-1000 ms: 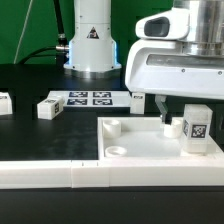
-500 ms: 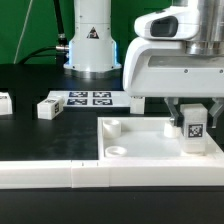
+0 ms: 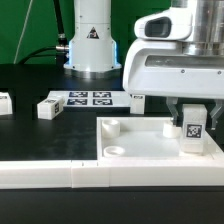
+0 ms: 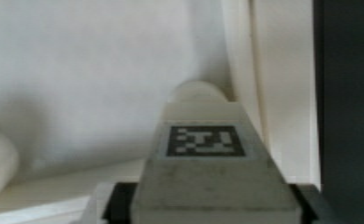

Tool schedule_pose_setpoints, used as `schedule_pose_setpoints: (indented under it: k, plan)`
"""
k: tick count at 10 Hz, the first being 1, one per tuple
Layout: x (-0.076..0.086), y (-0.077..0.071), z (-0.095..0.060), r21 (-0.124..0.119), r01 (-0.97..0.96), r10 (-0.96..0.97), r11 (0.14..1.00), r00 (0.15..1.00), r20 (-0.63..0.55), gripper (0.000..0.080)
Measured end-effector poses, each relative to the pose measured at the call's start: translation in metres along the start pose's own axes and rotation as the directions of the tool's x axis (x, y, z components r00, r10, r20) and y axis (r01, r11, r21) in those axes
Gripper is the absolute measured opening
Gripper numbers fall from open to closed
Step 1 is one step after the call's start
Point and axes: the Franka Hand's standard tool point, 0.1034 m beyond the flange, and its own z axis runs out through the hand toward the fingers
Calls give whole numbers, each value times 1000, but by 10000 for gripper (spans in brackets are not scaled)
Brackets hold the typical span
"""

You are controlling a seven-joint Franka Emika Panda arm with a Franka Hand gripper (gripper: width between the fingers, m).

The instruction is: Assemble one leg

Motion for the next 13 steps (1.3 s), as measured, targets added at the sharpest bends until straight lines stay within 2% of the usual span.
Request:
schedule_pose_setpoints:
  k: [1, 3, 6, 7, 10, 13]
  plan:
    - [0, 0, 1, 13, -168, 168, 986, 986, 4, 291]
    - [0, 2, 1, 24, -415, 414, 910, 910, 25, 291]
    - [0, 3, 1, 15, -706, 705, 708, 708, 45, 291]
    - [-1, 3, 2, 13, -812, 811, 583, 583, 48, 291]
    - [-2, 2, 2, -3, -956, 954, 295, 294, 53, 291]
    - [-2, 3, 2, -19, -992, 989, 128, 126, 70, 291]
